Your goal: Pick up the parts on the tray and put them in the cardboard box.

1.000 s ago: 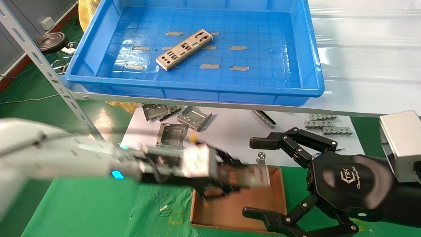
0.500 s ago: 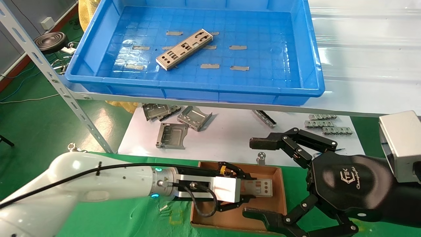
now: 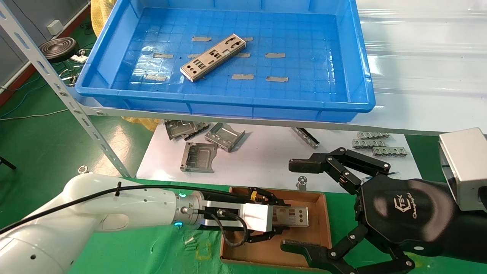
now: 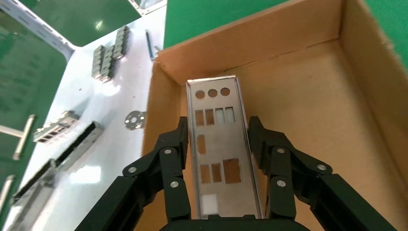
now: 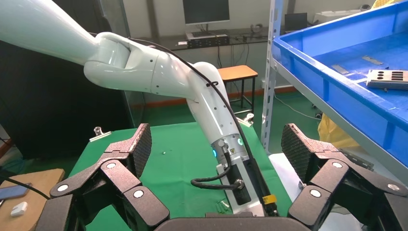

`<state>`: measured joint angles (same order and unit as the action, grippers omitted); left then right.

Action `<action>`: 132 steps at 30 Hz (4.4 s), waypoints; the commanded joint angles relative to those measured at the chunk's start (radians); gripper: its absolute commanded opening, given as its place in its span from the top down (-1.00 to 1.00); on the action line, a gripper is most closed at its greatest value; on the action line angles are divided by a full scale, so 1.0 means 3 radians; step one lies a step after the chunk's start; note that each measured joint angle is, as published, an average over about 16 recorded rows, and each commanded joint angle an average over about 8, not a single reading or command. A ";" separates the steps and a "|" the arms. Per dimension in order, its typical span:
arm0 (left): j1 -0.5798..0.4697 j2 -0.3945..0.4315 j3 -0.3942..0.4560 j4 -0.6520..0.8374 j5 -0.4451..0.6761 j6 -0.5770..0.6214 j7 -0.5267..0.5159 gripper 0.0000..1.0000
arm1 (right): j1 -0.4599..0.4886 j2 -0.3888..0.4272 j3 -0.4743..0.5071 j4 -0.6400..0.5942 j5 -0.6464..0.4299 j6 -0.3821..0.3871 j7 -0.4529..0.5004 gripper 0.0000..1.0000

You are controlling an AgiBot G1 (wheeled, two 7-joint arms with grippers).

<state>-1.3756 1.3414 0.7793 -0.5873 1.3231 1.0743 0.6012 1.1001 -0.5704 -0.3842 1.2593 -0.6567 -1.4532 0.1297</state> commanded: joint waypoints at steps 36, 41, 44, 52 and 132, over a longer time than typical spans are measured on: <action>-0.0046 -0.0401 -0.0231 0.0178 -0.0845 0.1129 -0.0780 -1.00 | -0.0001 0.0000 0.0000 -0.0001 0.0000 0.0001 -0.0001 -1.00; 0.0040 -0.0569 -0.0349 -0.0028 -0.0938 0.1151 -0.0932 -1.00 | 0.0000 0.0000 0.0000 -0.0001 0.0000 0.0000 -0.0001 -1.00; 0.0095 -0.0675 -0.0424 -0.0159 -0.0997 0.1166 -0.1029 -1.00 | 0.0000 0.0000 0.0000 -0.0002 0.0000 0.0000 -0.0001 -1.00; 0.0242 -0.0960 -0.0625 -0.0509 -0.1156 0.1204 -0.1288 -1.00 | 0.0000 0.0000 0.0000 -0.0002 0.0001 0.0000 -0.0001 -1.00; 0.1005 -0.2433 -0.1666 -0.2321 -0.1976 0.1405 -0.2627 -1.00 | -0.0001 0.0001 -0.0001 -0.0002 0.0002 0.0001 -0.0001 -1.00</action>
<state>-1.0741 0.6114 0.2794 -1.2837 0.7303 1.4958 -0.1869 1.0998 -0.5700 -0.3844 1.2586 -0.6562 -1.4527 0.1293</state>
